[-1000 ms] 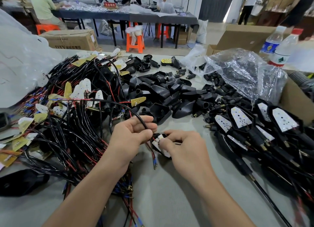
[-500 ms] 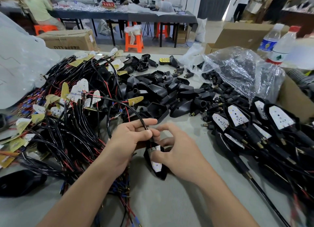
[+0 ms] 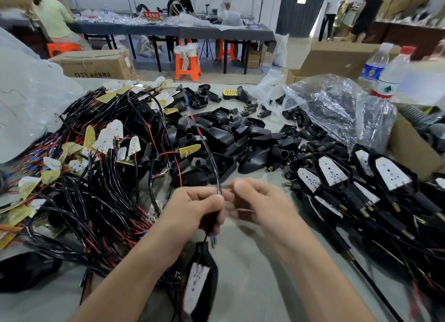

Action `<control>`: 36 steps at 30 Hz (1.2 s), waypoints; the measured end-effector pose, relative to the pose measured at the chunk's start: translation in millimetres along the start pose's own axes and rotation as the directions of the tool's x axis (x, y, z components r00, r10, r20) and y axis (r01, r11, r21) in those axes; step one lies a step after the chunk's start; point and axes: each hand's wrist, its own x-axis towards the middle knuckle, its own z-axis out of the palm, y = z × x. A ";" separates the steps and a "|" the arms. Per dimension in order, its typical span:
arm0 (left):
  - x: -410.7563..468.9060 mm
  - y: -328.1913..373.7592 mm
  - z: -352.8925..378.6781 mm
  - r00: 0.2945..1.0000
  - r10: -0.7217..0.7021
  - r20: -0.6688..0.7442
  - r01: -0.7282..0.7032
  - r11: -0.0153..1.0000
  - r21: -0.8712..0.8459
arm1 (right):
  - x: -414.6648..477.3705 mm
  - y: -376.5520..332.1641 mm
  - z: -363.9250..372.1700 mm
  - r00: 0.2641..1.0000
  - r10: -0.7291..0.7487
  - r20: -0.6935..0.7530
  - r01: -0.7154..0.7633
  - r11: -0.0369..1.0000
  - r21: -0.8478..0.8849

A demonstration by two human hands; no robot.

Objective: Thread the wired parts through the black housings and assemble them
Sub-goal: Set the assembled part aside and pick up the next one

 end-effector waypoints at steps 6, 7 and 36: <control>-0.1 -6.0 13.5 0.992 -0.077 0.103 0.063 0.990 0.127 | 25.7 -21.7 6.6 0.986 -0.080 -0.145 0.108 0.975 0.194; 0.1 -7.4 14.2 0.989 -0.090 0.114 0.075 0.988 0.135 | 30.2 -27.2 8.7 0.987 -0.078 -0.141 0.105 0.976 0.190; 19.2 -10.0 -1.4 0.924 0.063 -0.376 -0.061 0.998 0.016 | 29.5 -36.1 -14.8 0.894 -0.378 -0.239 -0.029 0.485 -0.874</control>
